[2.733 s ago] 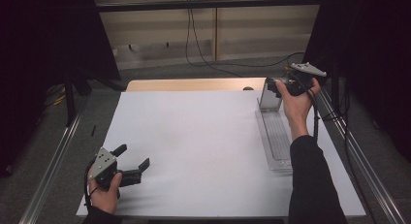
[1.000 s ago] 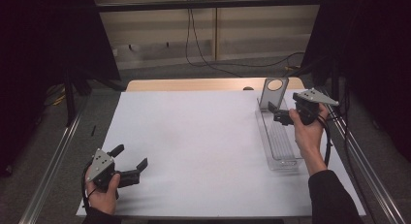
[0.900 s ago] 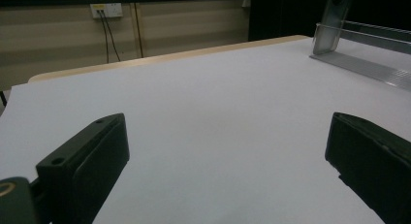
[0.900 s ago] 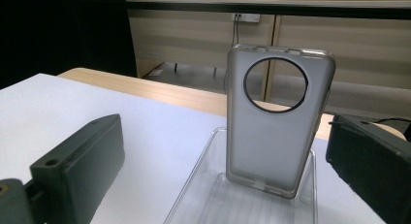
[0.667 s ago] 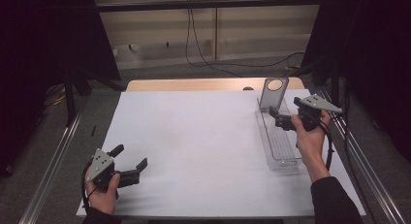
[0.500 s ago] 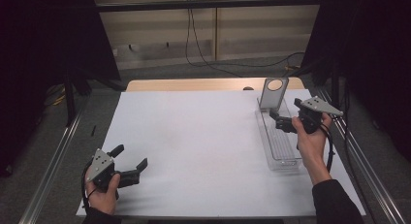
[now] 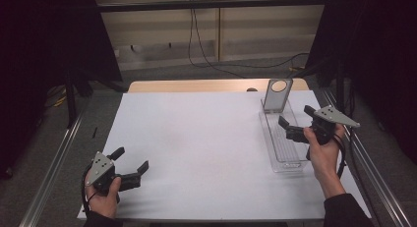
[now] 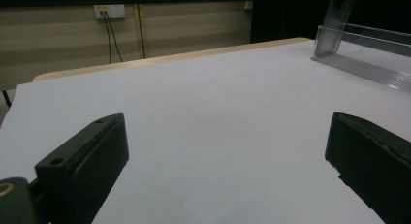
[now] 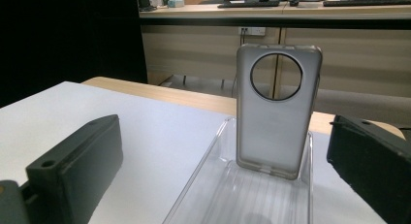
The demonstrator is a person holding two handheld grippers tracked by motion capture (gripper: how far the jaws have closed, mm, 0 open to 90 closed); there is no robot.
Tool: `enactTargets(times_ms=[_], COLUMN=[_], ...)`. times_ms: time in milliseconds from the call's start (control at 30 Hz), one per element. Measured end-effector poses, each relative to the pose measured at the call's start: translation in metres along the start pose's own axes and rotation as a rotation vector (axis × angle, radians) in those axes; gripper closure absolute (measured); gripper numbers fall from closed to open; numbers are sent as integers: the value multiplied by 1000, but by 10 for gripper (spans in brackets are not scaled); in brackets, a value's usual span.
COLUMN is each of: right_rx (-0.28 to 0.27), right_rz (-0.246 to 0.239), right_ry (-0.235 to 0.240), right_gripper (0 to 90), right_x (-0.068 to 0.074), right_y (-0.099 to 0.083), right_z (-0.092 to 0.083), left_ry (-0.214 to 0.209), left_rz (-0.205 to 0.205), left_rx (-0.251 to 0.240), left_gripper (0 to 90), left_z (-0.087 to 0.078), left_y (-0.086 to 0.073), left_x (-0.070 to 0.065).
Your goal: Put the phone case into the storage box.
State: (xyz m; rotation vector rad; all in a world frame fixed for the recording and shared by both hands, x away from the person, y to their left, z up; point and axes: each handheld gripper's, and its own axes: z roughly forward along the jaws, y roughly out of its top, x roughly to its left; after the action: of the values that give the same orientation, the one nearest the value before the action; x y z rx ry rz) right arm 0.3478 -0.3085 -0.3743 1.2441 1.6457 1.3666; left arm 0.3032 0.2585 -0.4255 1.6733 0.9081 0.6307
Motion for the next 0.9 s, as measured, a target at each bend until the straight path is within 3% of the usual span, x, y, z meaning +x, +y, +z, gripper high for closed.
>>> enactTargets(times_ms=[233, 433, 900], right_rx=[-8, -21, -11], right_rz=[12, -10, 14], right_ry=[-5, -18, -22], right_gripper=[0, 0, 0], right_x=[4, 8, 11], right_y=[-10, -17, -46], right_z=[-14, -27, -51], left_ry=[7, 13, 6], left_rz=[-10, -10, -6], left_rx=[-9, -27, -34], left_gripper=[18, 20, 18], left_z=[-2, -2, -6], left_y=[0, 0, 0], left_x=[-1, -3, -10])
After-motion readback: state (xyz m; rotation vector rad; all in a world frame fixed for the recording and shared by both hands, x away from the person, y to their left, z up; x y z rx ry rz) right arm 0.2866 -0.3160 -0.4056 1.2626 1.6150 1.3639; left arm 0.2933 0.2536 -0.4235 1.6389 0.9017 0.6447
